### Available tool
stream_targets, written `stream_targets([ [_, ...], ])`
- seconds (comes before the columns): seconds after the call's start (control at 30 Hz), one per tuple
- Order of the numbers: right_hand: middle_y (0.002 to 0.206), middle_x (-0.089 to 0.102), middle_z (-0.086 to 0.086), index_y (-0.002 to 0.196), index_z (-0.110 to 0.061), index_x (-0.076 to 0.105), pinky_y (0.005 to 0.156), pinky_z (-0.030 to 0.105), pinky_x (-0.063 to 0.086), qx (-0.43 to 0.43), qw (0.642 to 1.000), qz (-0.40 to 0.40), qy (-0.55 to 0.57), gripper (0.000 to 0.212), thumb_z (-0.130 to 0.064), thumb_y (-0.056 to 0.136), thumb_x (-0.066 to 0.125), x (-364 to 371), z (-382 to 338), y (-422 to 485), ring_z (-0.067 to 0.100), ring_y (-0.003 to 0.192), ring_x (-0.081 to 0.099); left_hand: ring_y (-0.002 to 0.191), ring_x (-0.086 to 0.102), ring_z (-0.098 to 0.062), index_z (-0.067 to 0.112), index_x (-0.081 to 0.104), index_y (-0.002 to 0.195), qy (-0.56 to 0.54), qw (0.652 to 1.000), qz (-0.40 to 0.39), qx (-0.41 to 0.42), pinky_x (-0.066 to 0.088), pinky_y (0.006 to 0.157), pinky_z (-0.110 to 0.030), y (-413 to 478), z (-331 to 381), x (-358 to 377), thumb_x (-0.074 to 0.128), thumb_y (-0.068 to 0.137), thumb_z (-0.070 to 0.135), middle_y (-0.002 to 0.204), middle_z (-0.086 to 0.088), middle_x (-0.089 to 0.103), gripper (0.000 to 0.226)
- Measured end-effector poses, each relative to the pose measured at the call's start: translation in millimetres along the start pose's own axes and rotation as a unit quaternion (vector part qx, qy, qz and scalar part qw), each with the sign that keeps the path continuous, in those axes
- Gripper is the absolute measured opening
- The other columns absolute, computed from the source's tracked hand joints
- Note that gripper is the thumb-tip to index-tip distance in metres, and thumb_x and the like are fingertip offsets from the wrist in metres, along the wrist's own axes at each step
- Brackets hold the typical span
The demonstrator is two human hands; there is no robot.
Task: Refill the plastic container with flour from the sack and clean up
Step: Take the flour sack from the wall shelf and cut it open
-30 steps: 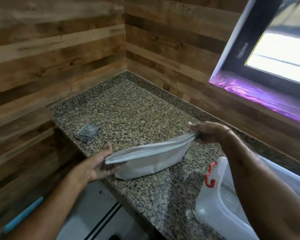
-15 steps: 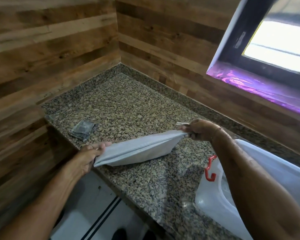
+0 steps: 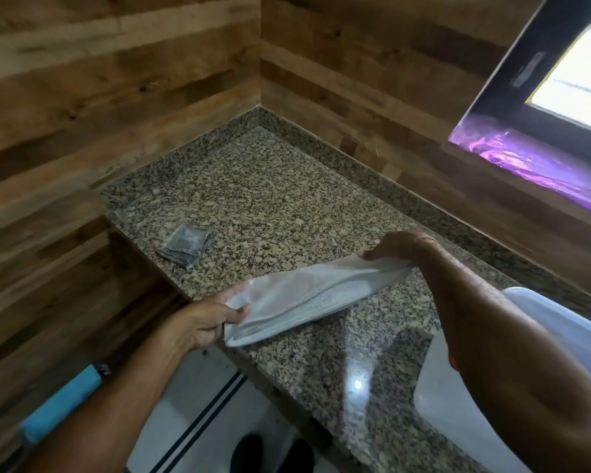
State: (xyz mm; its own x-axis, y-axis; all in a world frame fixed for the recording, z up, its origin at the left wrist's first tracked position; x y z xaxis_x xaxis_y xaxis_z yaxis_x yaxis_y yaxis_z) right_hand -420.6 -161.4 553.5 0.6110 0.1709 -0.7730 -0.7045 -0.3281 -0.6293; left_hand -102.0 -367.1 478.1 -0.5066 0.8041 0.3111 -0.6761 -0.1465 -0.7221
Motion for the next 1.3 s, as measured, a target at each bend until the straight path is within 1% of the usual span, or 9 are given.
stream_targets([
  [0.13,0.094,0.074,-0.001,0.082,-0.02,0.071,0.088,0.032,0.056,0.021,0.999,-0.001,-0.029,0.078,-0.095,0.069,0.054,16,-8,16,0.018,0.082,0.069,0.114,0.058,-0.015,0.038,0.02,0.164,0.033,0.999,-0.025,0.027,0.064,0.07,-0.028,-5,3,2,0.061,0.093,-0.013,0.17,0.001,0.008,0.096],
  [0.2,0.097,0.073,0.0,0.08,-0.021,0.067,0.087,0.033,0.051,0.038,0.999,0.0,-0.007,0.074,-0.094,0.067,0.058,26,-7,16,0.019,0.082,0.066,0.113,0.06,-0.016,0.038,0.019,0.164,0.037,0.998,-0.043,0.022,0.065,0.07,-0.033,-2,-2,-3,0.062,0.093,-0.012,0.158,0.006,0.029,0.097],
  [0.3,0.093,0.072,0.001,0.086,-0.022,0.068,0.08,0.032,0.046,0.042,0.999,-0.006,0.034,0.06,-0.082,0.079,0.063,42,-7,16,0.017,0.078,0.063,0.092,0.075,-0.027,0.025,0.038,0.156,0.015,1.0,-0.024,-0.014,0.065,0.062,-0.042,6,-6,-18,0.066,0.096,0.01,0.128,-0.014,0.065,0.068],
  [0.43,0.09,0.074,0.002,0.088,-0.02,0.072,0.074,0.03,0.048,0.057,0.993,-0.051,0.094,0.059,-0.079,0.082,0.064,68,-5,17,0.018,0.076,0.066,0.098,0.076,-0.036,0.009,0.047,0.146,0.004,0.999,0.017,-0.031,0.065,0.071,-0.053,19,-4,-23,0.074,0.08,0.035,0.123,-0.024,0.071,0.075],
  [0.57,0.083,0.071,0.002,0.09,-0.019,0.07,0.061,0.026,0.044,0.016,0.997,-0.034,0.071,0.06,-0.076,0.091,0.053,78,-14,26,0.016,0.073,0.066,0.097,0.072,-0.033,0.031,0.024,0.163,-0.011,0.999,0.006,-0.05,0.065,0.062,-0.048,35,-3,-15,0.074,0.084,0.009,0.148,-0.021,0.056,0.095],
  [0.67,0.073,0.068,-0.001,0.079,-0.018,0.066,0.052,0.021,0.045,0.006,0.993,-0.048,0.111,0.048,-0.061,0.099,0.056,85,-12,37,0.012,0.062,0.063,0.097,0.066,-0.03,0.028,0.016,0.165,0.014,0.998,0.033,-0.059,0.064,0.053,-0.036,41,-3,-18,0.063,0.094,-0.007,0.158,-0.019,0.044,0.092],
  [0.73,0.07,0.066,-0.001,0.076,-0.017,0.065,0.051,0.02,0.046,0.004,0.991,-0.064,0.121,0.041,-0.049,0.101,0.059,91,-9,41,0.013,0.06,0.062,0.105,0.064,-0.03,0.027,0.019,0.165,0.043,0.996,0.056,-0.058,0.064,0.056,-0.033,45,-6,-25,0.064,0.094,-0.008,0.161,-0.017,0.041,0.091],
  [1.0,0.083,0.073,0.003,0.081,-0.015,0.068,0.064,0.029,0.05,-0.008,0.995,-0.044,0.092,0.053,-0.063,0.097,0.055,101,-2,59,0.017,0.069,0.067,0.121,0.061,-0.034,0.027,0.035,0.158,0.156,0.985,0.077,-0.025,0.061,0.08,-0.04,57,-17,-30,0.059,0.101,0.007,0.14,-0.013,0.058,0.065],
  [1.3,0.072,0.069,0.0,0.092,-0.012,0.069,0.056,0.024,0.052,0.006,0.959,-0.025,0.283,0.037,-0.045,0.104,0.058,105,6,42,0.011,0.055,0.063,0.086,0.069,-0.025,0.009,0.059,0.137,0.159,0.978,0.134,0.029,0.056,0.058,-0.03,55,-3,-39,0.06,0.104,0.013,0.101,-0.006,0.071,0.034],
])
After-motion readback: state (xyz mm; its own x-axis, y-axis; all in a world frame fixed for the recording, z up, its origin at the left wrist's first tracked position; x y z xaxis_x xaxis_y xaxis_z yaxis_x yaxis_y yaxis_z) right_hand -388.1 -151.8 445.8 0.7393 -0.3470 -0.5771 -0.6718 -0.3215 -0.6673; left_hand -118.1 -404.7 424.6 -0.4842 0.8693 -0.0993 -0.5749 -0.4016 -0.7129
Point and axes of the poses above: each hand's wrist, its own y-axis towards the middle knuckle, its own x-axis out of the palm, z = x × y, the point moved 10 cm from there along y, towards the middle knuckle
